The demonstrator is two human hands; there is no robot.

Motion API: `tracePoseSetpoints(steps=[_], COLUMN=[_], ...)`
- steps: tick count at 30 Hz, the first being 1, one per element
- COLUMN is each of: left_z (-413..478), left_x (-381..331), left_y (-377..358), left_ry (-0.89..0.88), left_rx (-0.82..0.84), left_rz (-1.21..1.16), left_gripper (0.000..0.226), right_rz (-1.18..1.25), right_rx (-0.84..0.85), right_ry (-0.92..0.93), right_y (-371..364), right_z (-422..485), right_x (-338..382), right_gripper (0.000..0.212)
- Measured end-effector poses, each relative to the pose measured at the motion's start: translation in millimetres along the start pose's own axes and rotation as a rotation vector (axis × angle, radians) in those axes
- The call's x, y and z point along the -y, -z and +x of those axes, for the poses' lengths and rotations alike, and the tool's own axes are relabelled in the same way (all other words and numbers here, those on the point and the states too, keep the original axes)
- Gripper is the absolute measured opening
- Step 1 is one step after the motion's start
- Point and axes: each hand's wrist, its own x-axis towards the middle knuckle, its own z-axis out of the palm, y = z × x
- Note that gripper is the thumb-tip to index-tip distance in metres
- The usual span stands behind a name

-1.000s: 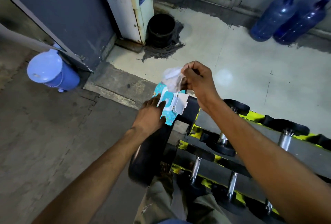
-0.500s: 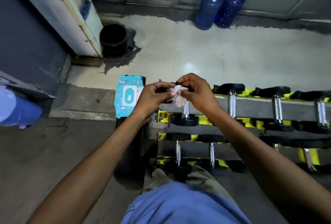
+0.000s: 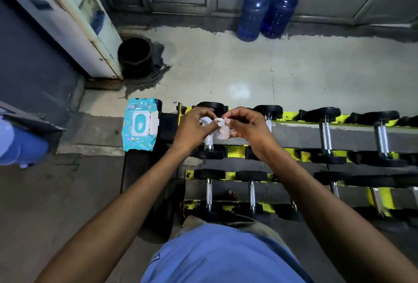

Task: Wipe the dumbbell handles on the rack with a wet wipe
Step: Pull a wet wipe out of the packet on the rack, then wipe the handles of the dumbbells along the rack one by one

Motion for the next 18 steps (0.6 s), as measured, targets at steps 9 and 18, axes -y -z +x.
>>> tracePoseSetpoints(steps=[9,18], left_z=[-12,-33], left_x=[-16,-3], left_y=[-33,-62], left_ry=[0.027,0.3], left_rx=[-0.126,-0.229], left_rz=[0.023,-0.092], left_gripper=[0.009,0.015], right_rz=[-0.224,-0.768], right_rx=[0.165,0.092], right_ry=[0.009,0.481], right_y=[32,33], right_z=[23,23], right_x=[-12,-41], right_gripper=[0.007,0.01])
